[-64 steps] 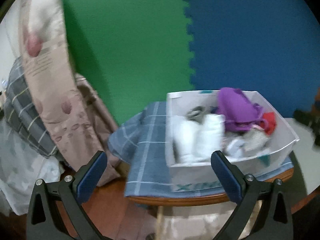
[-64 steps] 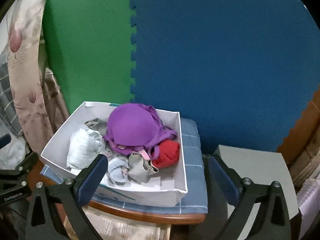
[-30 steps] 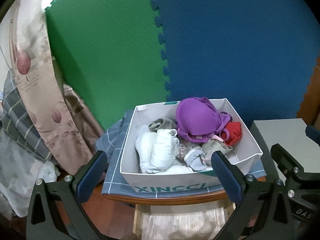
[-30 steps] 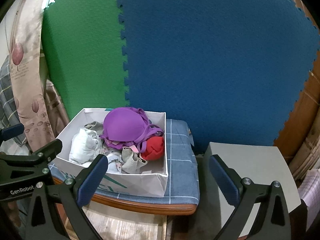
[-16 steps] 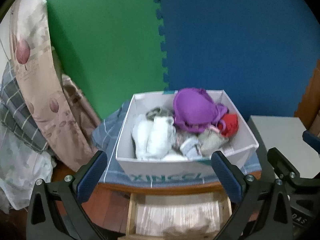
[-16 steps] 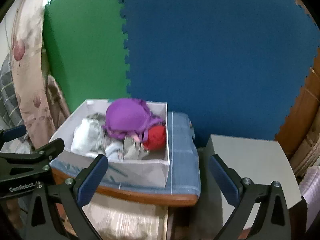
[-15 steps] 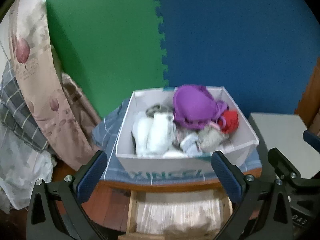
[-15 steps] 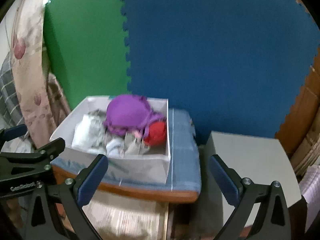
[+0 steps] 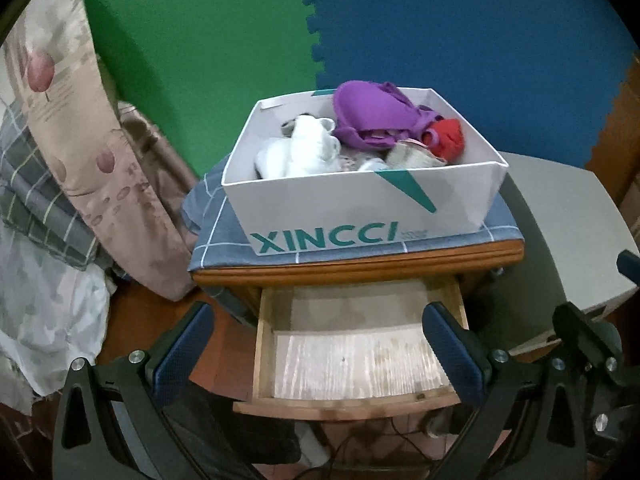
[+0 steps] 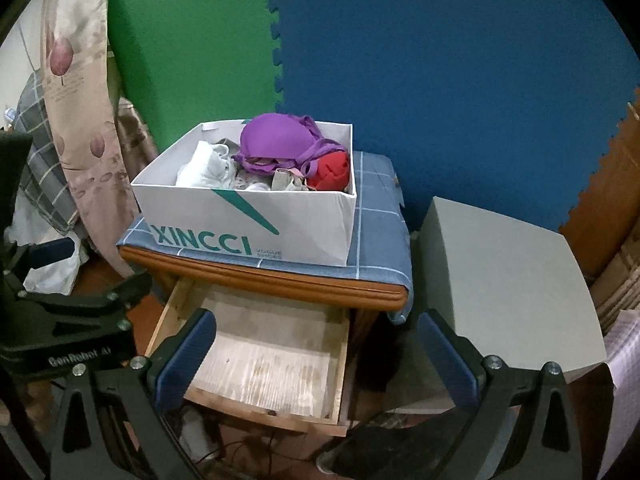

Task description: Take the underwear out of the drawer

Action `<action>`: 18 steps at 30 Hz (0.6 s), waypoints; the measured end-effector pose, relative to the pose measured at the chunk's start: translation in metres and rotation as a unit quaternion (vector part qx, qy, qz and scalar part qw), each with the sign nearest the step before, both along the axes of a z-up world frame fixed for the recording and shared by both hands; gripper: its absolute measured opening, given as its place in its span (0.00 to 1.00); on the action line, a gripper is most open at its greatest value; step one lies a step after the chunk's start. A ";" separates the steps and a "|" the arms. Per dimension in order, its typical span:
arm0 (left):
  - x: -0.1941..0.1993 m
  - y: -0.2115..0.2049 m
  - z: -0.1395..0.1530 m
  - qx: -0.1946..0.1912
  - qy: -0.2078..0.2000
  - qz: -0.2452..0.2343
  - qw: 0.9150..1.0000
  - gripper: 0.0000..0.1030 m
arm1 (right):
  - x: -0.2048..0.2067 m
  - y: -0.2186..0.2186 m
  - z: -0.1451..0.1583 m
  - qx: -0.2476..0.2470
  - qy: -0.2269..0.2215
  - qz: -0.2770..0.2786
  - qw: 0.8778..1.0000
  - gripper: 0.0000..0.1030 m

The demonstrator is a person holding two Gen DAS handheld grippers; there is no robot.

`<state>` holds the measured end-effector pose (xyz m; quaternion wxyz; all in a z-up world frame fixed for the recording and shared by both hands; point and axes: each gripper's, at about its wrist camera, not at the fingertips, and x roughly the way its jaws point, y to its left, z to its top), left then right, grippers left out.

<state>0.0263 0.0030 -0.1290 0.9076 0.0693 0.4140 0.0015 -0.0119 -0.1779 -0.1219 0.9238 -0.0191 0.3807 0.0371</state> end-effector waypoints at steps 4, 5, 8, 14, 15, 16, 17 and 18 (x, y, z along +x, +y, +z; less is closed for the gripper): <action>-0.003 -0.004 0.004 -0.003 -0.004 -0.006 1.000 1.00 | -0.007 -0.003 0.007 -0.001 -0.006 -0.001 1.000 1.00; -0.005 -0.004 0.005 -0.005 -0.004 -0.004 1.000 1.00 | -0.009 -0.004 0.009 -0.001 -0.007 -0.001 1.000 1.00; -0.009 -0.005 0.009 -0.015 -0.007 -0.005 1.000 1.00 | -0.018 -0.008 0.012 0.000 -0.010 -0.003 1.000 1.00; -0.020 -0.009 0.010 -0.025 -0.007 -0.004 1.000 1.00 | -0.036 -0.013 0.014 0.002 -0.009 -0.001 1.000 1.00; -0.024 -0.011 0.011 -0.022 -0.010 -0.005 1.000 1.00 | -0.038 -0.014 0.014 0.003 -0.008 -0.001 1.000 1.00; -0.025 -0.011 0.011 -0.022 -0.012 -0.006 1.000 1.00 | -0.040 -0.015 0.013 0.002 -0.008 -0.001 1.000 1.00; -0.027 -0.013 0.011 -0.021 -0.011 -0.006 1.000 1.00 | -0.042 -0.016 0.014 0.002 -0.009 -0.002 1.000 1.00; -0.028 -0.014 0.011 -0.023 -0.010 -0.006 1.000 1.00 | -0.043 -0.017 0.014 0.003 -0.009 -0.003 1.000 1.00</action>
